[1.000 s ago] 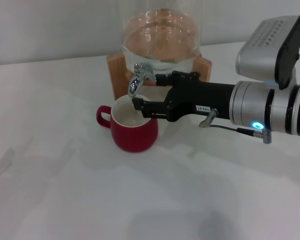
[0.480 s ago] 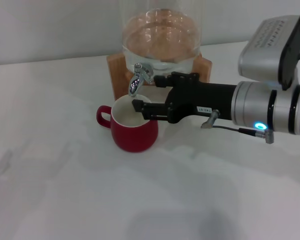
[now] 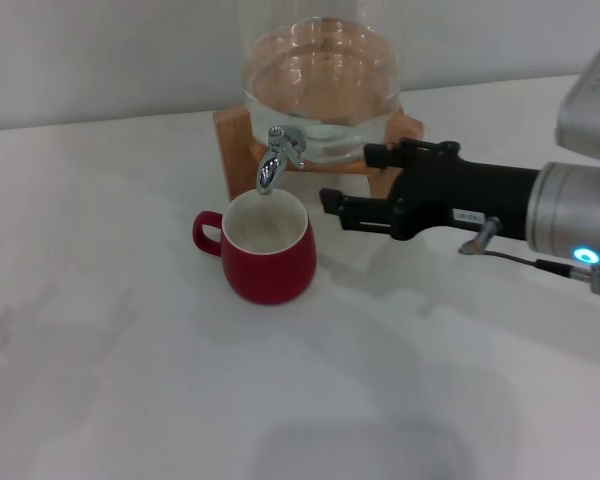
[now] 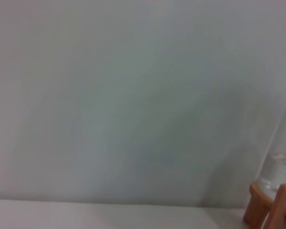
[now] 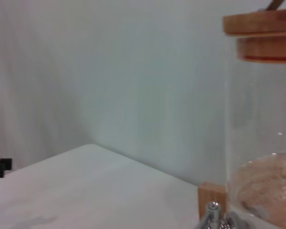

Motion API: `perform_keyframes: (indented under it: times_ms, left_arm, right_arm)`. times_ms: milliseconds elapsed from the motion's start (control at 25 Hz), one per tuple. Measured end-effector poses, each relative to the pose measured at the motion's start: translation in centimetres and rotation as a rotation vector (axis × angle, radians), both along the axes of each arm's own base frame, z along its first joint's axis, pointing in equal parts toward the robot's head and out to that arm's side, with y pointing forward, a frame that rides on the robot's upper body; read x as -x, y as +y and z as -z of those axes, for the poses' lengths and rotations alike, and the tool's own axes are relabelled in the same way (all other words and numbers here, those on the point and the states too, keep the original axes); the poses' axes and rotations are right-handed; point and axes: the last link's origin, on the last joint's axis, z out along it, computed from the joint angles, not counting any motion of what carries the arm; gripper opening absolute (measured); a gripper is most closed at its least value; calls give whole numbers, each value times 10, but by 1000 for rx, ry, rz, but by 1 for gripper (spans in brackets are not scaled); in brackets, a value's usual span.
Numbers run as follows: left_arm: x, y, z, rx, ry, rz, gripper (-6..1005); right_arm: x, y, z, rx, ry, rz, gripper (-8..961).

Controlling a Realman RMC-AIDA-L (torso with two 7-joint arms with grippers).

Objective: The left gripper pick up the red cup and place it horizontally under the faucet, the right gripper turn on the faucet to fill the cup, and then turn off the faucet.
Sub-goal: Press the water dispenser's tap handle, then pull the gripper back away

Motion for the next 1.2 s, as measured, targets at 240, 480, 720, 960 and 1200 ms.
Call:
perform_keyframes:
  times_ms: [240,480,720,960,1200]
  left_arm:
    - [1,-11,-18,-42,21,-36,875]
    - [3,-9,-21,-60,-1,-61,875]
    - [4,-1,-18,-59,1,-67,875]
    - [2,7,-13,-40,5,-56,875]
    - [2,7,-12,-39,1,-60,875]
  right_arm:
    - [3,-15,-1,26,3,-16,796]
    - [24,-29,11,92,9,-94,796]
    - [49,-42,24,98,15,-170,795]
    - [57,-36,39,109,22,-187,795]
    - [65,-29,52,103,33,-189,795]
